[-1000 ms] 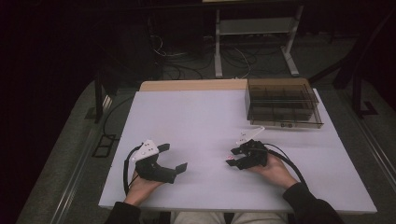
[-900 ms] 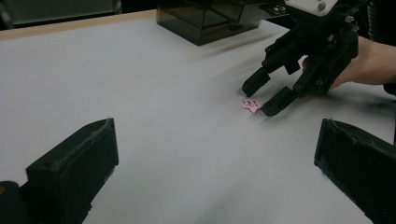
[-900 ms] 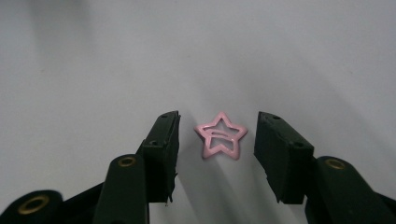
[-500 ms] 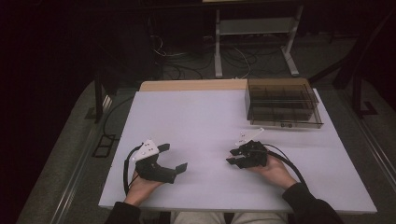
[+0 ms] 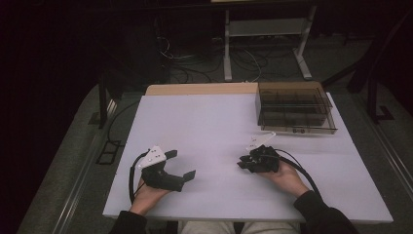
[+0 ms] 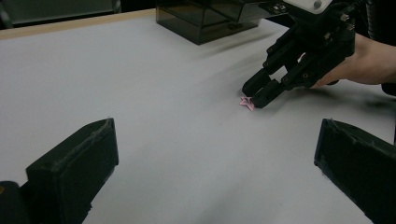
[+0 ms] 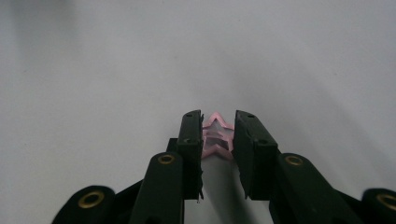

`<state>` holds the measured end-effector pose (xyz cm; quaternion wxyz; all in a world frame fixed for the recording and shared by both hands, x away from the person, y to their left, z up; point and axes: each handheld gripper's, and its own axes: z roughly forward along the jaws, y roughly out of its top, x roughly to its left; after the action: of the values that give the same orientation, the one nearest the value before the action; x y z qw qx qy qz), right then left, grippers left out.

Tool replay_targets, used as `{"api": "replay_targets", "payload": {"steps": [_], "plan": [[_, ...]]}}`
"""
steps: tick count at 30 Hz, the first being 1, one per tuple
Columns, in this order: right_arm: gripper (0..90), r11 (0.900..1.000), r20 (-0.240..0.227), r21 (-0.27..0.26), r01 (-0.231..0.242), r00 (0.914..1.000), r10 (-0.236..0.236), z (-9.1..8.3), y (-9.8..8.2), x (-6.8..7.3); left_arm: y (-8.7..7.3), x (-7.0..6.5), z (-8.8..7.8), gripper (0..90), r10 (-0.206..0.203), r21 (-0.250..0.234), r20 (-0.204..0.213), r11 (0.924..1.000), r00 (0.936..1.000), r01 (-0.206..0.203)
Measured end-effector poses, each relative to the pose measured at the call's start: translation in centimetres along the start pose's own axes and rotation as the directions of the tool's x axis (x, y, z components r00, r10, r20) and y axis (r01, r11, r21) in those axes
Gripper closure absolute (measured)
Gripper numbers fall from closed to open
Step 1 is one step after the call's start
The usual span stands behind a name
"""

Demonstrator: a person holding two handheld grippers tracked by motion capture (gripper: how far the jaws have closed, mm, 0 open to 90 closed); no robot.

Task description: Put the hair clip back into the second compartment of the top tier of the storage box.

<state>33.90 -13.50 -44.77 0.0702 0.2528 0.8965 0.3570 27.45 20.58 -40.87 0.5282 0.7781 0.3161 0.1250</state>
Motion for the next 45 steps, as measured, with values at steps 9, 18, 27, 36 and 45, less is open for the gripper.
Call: {"api": "replay_targets", "payload": {"steps": [9,18,27,36,45], "plan": [[72.6,1.0,-0.028,-0.001,-0.031,0.9991,0.031,0.0,0.0,-0.4,0.0,0.0,0.0,0.0,-0.002,-0.001,-0.001,1.0,1.0,0.002],[72.6,0.999,-0.051,-0.008,-0.036,0.9981,0.036,0.0,0.0,-0.4,0.0,0.1,0.0,0.0,-0.002,-0.001,0.0,1.0,1.0,0.002],[72.7,0.998,-0.087,-0.026,-0.062,0.9944,0.059,-0.5,0.2,-0.6,0.0,0.1,0.0,0.0,-0.002,0.001,0.0,1.0,1.0,0.002],[72.6,0.993,-0.138,-0.034,-0.114,0.9845,0.109,-1.0,0.3,-0.8,0.0,0.1,0.0,0.0,-0.002,0.002,0.001,1.0,1.0,0.002],[72.6,0.989,-0.184,-0.024,-0.149,0.9727,0.142,-1.5,0.3,-0.9,0.0,0.1,0.0,0.0,-0.003,0.003,0.0,1.0,1.0,0.003]]}}
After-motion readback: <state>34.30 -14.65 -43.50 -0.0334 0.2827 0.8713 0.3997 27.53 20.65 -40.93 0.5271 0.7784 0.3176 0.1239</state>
